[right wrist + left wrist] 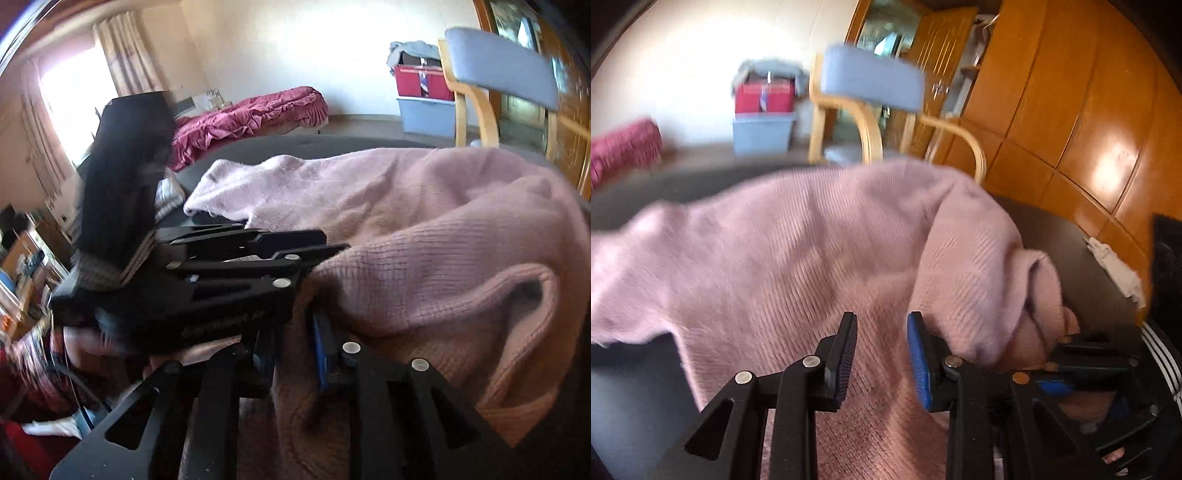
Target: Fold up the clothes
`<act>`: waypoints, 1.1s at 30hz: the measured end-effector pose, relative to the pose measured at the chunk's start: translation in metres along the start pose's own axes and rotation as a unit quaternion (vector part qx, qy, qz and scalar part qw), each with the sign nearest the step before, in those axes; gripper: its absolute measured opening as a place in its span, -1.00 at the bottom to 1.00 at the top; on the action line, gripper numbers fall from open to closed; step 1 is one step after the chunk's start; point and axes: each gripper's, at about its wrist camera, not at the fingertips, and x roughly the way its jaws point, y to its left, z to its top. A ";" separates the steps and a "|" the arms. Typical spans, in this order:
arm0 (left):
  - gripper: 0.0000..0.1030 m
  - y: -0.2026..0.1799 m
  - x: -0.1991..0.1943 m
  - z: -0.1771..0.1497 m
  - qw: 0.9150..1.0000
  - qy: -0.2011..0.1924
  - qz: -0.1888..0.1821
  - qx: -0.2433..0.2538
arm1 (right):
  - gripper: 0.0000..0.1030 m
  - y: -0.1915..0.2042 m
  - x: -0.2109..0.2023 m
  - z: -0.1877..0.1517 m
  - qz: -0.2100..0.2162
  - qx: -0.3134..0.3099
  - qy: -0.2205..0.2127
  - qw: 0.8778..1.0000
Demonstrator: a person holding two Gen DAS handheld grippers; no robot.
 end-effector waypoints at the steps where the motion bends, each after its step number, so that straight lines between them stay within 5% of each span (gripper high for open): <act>1: -0.43 0.005 0.006 -0.001 1.000 0.014 -0.010 -0.014 | -0.62 -0.001 -0.005 -0.001 -0.002 -0.004 -0.001 1.000; 4: -0.52 0.011 0.010 -0.005 0.999 0.017 -0.016 -0.023 | -0.56 -0.006 -0.023 0.003 -0.002 -0.001 -0.029 1.000; 8: -0.51 -0.002 0.012 -0.009 1.000 0.019 0.016 0.009 | -0.08 -0.031 -0.074 0.000 -0.035 0.045 -0.071 0.996; 13: -0.51 -0.003 0.014 -0.013 0.999 0.019 0.021 0.015 | -0.06 -0.090 -0.099 -0.031 -0.101 0.160 -0.011 0.982; 21: -0.50 -0.006 0.009 -0.013 0.999 0.018 0.036 0.033 | -0.06 -0.130 -0.050 -0.048 0.027 0.333 0.011 0.942; 23: -0.50 -0.006 0.008 -0.013 0.999 0.018 0.036 0.034 | -0.48 -0.133 -0.039 -0.048 0.056 0.347 0.004 0.936; 24: -0.50 -0.005 0.007 -0.013 0.999 0.018 0.035 0.032 | -0.50 -0.132 -0.037 -0.046 0.052 0.341 0.002 0.939; 28: -0.50 -0.008 0.005 -0.012 0.997 0.025 0.047 0.049 | -0.65 -0.122 -0.060 -0.033 0.005 0.270 -0.016 0.963; 30: -0.50 -0.019 0.007 -0.013 0.991 0.031 0.087 0.096 | -0.65 -0.121 -0.079 -0.025 -0.061 0.218 -0.014 0.974; 33: -0.49 -0.029 0.011 -0.017 0.980 0.033 0.131 0.148 | -0.66 -0.136 -0.104 -0.019 -0.156 0.174 -0.005 0.972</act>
